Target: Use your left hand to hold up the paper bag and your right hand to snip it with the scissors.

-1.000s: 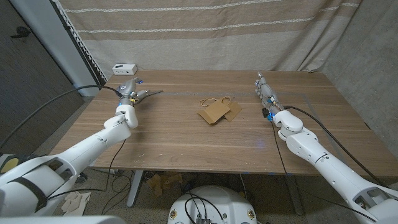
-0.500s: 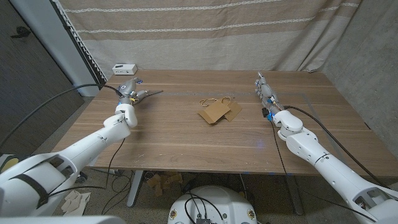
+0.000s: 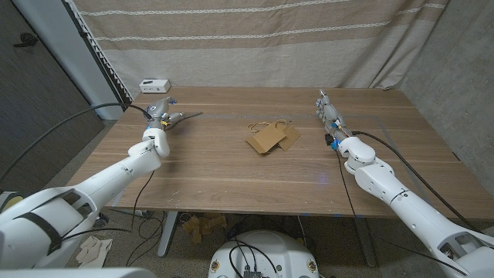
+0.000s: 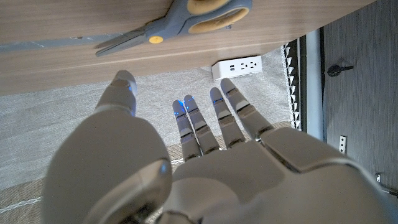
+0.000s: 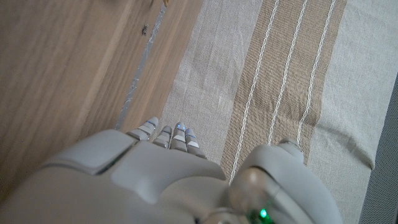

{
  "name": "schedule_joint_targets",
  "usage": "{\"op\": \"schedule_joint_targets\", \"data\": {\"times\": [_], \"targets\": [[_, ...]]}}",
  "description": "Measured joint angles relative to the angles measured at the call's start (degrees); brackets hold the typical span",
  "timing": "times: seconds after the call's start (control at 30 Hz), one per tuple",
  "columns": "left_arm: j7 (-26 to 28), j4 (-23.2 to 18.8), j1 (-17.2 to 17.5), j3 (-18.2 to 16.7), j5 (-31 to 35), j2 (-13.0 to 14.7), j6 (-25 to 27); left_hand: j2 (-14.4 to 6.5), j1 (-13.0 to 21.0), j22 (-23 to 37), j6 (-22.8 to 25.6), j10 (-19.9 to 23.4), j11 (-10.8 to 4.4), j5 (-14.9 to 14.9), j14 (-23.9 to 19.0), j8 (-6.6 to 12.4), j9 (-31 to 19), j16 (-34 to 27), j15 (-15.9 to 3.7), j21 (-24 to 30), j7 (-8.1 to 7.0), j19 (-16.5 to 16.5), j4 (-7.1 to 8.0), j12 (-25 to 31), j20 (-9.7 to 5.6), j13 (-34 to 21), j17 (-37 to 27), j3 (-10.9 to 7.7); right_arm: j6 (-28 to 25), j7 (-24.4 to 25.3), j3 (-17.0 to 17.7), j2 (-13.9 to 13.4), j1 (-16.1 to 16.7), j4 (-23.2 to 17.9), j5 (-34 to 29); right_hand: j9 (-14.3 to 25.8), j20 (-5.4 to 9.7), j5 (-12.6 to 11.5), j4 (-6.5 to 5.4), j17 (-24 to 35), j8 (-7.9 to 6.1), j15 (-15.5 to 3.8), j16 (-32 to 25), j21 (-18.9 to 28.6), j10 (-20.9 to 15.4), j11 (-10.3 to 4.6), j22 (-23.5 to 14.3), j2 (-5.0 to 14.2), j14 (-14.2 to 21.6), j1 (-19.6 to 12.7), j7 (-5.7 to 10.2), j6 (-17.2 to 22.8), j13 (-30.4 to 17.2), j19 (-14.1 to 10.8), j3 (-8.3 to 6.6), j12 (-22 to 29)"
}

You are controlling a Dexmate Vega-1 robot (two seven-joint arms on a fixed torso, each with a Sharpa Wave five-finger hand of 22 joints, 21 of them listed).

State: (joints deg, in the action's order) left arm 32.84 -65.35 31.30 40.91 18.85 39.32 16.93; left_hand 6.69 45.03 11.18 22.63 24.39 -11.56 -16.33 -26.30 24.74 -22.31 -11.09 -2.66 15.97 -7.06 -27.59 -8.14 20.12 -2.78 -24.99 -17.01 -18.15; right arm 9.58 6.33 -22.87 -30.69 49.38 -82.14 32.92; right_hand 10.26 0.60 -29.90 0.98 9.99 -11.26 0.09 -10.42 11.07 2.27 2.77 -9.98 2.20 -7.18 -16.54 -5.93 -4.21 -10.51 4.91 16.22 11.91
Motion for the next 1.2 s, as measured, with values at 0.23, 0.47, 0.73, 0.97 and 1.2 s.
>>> {"op": "schedule_joint_targets", "data": {"times": [0.23,0.47,0.73,0.97,1.2], "targets": [[-0.11,1.34,-0.86,0.80,0.64,-0.30,-0.02,0.00,0.00,0.00,1.24,0.40,-0.40,-0.24,0.62,0.27,0.27,0.00,0.00,-0.30,-0.62,-0.01,0.00,-0.03,0.00,0.56,0.27,0.00,-0.26,-0.09,-0.12,-0.10,-0.33,-0.04,-0.04,0.00,0.00,0.00,0.00,0.00,0.00,-0.14,0.00,0.00,0.00,0.00,0.00,0.00,-0.15,0.00,0.00,0.00,0.00,0.00,0.00,0.00],[0.30,2.86,-1.83,1.74,1.23,-0.77,-0.03,0.00,0.00,0.13,2.37,1.76,-0.50,-0.24,-0.43,0.49,0.65,-0.40,-0.01,-0.74,-1.15,0.63,0.00,-0.47,0.20,1.05,0.53,0.00,-0.37,-0.34,-0.32,0.07,-0.71,0.33,-0.07,0.00,0.00,0.00,0.00,0.00,0.00,-0.32,0.00,0.00,0.00,0.00,0.00,0.30,-0.32,-0.31,0.00,0.00,0.00,0.00,0.00,0.00],[0.40,4.27,-2.89,3.28,2.81,-0.99,0.67,0.00,0.00,0.17,2.66,2.60,-0.72,-0.51,-0.43,0.71,0.63,-0.89,0.00,-0.96,-1.43,1.53,0.00,-0.47,0.11,1.09,0.53,0.00,-0.69,-0.41,-0.40,0.09,-0.98,0.41,-0.07,0.00,0.00,0.00,-0.01,0.00,0.00,-0.31,0.00,0.00,0.00,0.00,0.00,0.30,-0.31,-0.31,0.00,0.00,0.00,0.00,0.00,0.00],[-1.00,4.70,-3.85,4.49,3.68,-1.15,2.11,0.00,0.00,0.16,3.37,3.09,-0.62,-0.66,-1.05,0.93,0.63,-0.89,0.00,-1.40,-1.53,2.15,-0.24,-0.47,0.11,1.08,0.78,-0.24,-1.00,-0.51,-0.47,0.09,-1.20,0.48,-0.07,0.00,0.00,0.00,-0.01,0.00,0.00,-0.31,0.00,0.00,0.00,0.00,0.00,0.30,-0.31,-0.31,0.22,-0.23,0.00,0.00,-0.01,0.00],[-1.98,5.59,-4.69,5.73,4.95,-1.33,2.97,-0.39,0.39,0.16,3.99,3.71,-0.61,-0.66,-1.76,1.56,0.36,-1.28,-0.11,-1.40,-2.15,2.14,-0.05,-0.18,0.11,0.92,0.63,-0.42,-1.27,-0.50,-0.51,0.06,-1.25,0.48,-0.06,0.00,0.00,0.00,-0.03,0.00,0.00,-0.31,0.00,0.00,0.00,0.00,0.00,0.30,-0.31,-0.31,0.22,-0.22,0.00,0.00,-0.03,0.00]]}}
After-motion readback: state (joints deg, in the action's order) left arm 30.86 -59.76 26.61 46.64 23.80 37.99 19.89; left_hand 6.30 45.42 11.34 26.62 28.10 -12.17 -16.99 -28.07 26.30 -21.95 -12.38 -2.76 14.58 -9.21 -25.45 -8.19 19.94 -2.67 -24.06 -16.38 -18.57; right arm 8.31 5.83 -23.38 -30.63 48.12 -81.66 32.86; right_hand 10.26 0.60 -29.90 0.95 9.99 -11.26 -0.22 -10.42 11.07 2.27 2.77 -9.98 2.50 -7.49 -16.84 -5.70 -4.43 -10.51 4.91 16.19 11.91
